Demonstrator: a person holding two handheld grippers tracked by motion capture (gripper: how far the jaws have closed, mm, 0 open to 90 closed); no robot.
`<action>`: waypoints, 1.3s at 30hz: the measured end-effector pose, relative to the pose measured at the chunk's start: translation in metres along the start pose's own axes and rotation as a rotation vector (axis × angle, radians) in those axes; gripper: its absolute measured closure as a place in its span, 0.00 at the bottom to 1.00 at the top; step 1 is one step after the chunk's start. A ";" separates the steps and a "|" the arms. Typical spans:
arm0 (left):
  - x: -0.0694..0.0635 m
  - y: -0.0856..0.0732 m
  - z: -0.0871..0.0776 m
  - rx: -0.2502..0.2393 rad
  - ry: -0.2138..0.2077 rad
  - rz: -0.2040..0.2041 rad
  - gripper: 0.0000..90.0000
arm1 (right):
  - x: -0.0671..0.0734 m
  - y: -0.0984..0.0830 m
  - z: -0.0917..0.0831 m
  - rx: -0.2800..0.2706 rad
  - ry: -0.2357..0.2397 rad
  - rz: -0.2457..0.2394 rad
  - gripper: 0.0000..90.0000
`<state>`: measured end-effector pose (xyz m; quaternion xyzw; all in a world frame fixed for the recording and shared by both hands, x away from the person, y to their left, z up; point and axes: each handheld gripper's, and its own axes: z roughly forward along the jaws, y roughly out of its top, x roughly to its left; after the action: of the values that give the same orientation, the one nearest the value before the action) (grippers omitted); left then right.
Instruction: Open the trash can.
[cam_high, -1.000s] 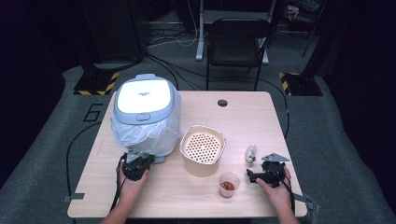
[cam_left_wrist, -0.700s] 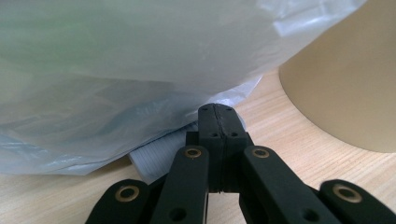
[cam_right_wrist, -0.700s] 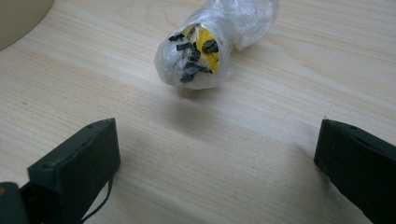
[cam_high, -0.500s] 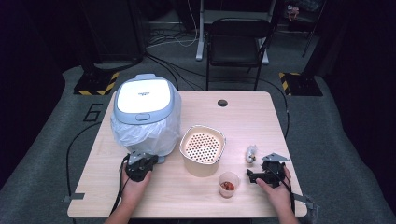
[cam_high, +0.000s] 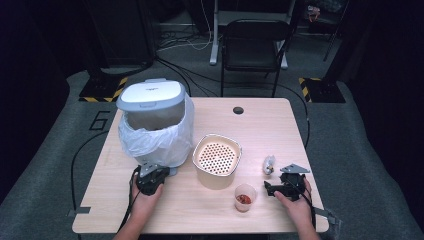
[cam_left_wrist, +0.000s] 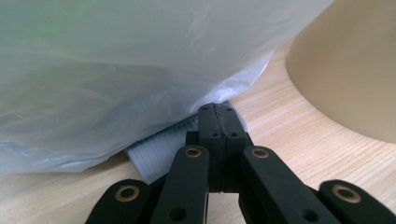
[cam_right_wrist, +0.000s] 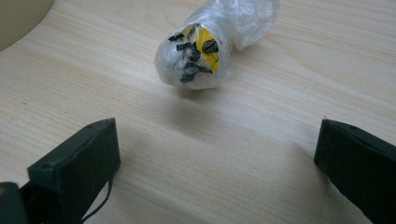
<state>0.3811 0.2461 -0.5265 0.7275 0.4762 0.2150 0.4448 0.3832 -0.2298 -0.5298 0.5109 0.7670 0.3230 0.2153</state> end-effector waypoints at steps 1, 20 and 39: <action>0.000 0.000 0.000 0.008 -0.001 0.003 1.00 | -0.001 0.000 0.000 -0.002 0.000 -0.006 0.00; -0.008 0.001 0.001 0.051 0.062 0.071 1.00 | -0.001 0.000 0.000 -0.002 0.001 -0.007 0.00; -0.005 0.001 0.001 0.046 0.043 0.043 1.00 | 0.000 0.002 -0.007 -0.008 0.007 0.013 0.26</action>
<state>0.3803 0.2413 -0.5259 0.7430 0.4745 0.2289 0.4128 0.3796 -0.2310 -0.5239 0.5140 0.7630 0.3294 0.2126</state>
